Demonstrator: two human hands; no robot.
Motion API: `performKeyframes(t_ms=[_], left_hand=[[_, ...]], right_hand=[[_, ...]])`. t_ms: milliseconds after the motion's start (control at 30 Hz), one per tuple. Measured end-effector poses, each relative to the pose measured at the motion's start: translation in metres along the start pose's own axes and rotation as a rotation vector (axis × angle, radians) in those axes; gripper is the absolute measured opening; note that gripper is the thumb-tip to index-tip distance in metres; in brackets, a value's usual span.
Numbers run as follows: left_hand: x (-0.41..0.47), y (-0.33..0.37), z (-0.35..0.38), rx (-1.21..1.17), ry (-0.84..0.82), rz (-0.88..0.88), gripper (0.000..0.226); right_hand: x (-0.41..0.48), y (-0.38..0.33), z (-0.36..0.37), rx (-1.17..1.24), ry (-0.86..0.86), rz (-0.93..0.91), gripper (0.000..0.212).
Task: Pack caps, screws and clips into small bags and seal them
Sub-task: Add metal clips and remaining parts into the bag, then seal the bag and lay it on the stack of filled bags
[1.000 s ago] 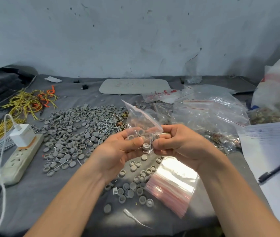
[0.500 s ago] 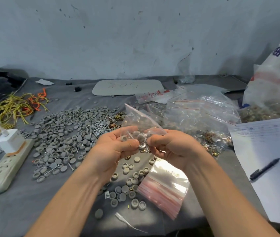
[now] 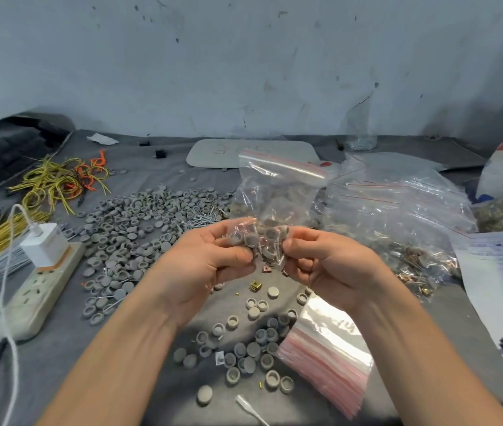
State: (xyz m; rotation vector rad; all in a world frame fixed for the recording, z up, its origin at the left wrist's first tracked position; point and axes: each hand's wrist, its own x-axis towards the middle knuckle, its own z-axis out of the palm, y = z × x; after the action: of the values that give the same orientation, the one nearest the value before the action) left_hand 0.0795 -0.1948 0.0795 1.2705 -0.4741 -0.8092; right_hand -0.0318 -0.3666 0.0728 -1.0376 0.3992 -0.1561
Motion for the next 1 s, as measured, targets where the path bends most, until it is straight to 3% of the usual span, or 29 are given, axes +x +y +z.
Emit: performKeyframes(t_ms=[200, 333, 467, 833, 1000], left_hand=[[0.003, 0.0, -0.015, -0.005, 0.048, -0.033, 0.05], [0.005, 0.001, -0.018, -0.009, 0.066, -0.044, 0.064], [0.004, 0.001, -0.017, -0.011, 0.065, -0.064, 0.051], [0.0, 0.003, -0.013, -0.022, 0.061, -0.061, 0.043], [-0.002, 0.003, -0.01, 0.028, 0.016, -0.02, 0.056]], right_hand=[[0.008, 0.005, 0.006, 0.006, -0.095, -0.071, 0.033], [0.012, 0.006, 0.01, 0.055, -0.095, -0.102, 0.051], [0.011, 0.008, 0.01, 0.068, -0.027, -0.111, 0.067], [0.007, 0.006, 0.009, 0.075, -0.018, -0.107, 0.029], [0.006, 0.006, 0.006, 0.058, -0.023, -0.117, 0.043]])
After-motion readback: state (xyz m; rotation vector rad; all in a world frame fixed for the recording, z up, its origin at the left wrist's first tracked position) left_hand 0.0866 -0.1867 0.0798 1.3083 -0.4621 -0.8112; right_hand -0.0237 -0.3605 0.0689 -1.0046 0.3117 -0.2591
